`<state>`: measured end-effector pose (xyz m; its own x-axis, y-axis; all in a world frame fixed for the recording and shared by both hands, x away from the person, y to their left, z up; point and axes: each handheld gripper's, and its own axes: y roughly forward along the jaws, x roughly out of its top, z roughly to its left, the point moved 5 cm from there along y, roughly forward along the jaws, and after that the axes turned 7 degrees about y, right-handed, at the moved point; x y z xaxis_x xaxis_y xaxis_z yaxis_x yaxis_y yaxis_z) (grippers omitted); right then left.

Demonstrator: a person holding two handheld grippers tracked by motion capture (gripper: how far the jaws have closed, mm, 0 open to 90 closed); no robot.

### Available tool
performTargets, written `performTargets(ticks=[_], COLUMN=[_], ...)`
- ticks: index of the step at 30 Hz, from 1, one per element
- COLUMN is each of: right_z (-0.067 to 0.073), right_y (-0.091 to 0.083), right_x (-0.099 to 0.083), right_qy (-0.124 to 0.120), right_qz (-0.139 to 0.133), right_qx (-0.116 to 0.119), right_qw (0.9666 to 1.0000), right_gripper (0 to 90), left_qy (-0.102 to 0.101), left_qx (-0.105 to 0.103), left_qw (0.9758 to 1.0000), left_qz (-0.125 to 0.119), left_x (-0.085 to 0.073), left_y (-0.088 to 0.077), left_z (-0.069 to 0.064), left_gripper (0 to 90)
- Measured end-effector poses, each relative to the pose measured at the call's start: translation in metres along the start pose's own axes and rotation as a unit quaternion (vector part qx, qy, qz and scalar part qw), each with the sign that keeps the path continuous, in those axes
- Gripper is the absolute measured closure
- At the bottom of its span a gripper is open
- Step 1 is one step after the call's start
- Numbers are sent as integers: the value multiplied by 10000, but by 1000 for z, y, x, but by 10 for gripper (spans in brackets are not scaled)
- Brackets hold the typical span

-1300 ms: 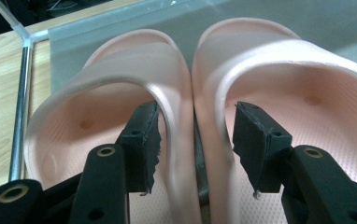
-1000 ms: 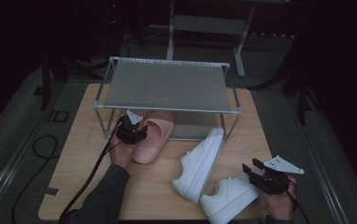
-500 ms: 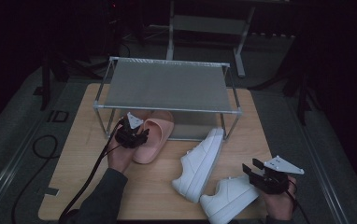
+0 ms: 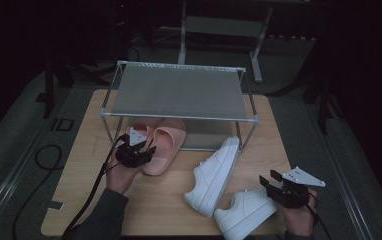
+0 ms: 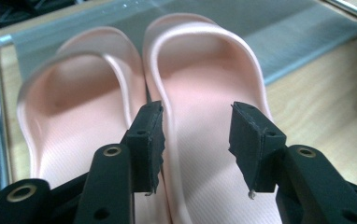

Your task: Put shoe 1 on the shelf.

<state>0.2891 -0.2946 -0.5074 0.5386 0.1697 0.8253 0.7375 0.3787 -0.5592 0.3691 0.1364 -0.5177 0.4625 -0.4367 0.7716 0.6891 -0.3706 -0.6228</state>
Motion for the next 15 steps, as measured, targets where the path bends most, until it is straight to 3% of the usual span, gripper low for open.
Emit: performTargets(ticks=[10,15], right_z=[0,0], right_y=[0,0], right_x=[0,0], right_qy=[3,-3], right_qz=[0,4], right_qx=[-4,-6], right_qw=[10000,10000], right_gripper=[503,502], left_qy=[25,95], left_qx=[-235,-317], left_qw=[9997,9994], left_qz=[26,134], left_x=[-17,-29], left_y=[-22,-24], left_z=[-7,-13], left_gripper=[668,775])
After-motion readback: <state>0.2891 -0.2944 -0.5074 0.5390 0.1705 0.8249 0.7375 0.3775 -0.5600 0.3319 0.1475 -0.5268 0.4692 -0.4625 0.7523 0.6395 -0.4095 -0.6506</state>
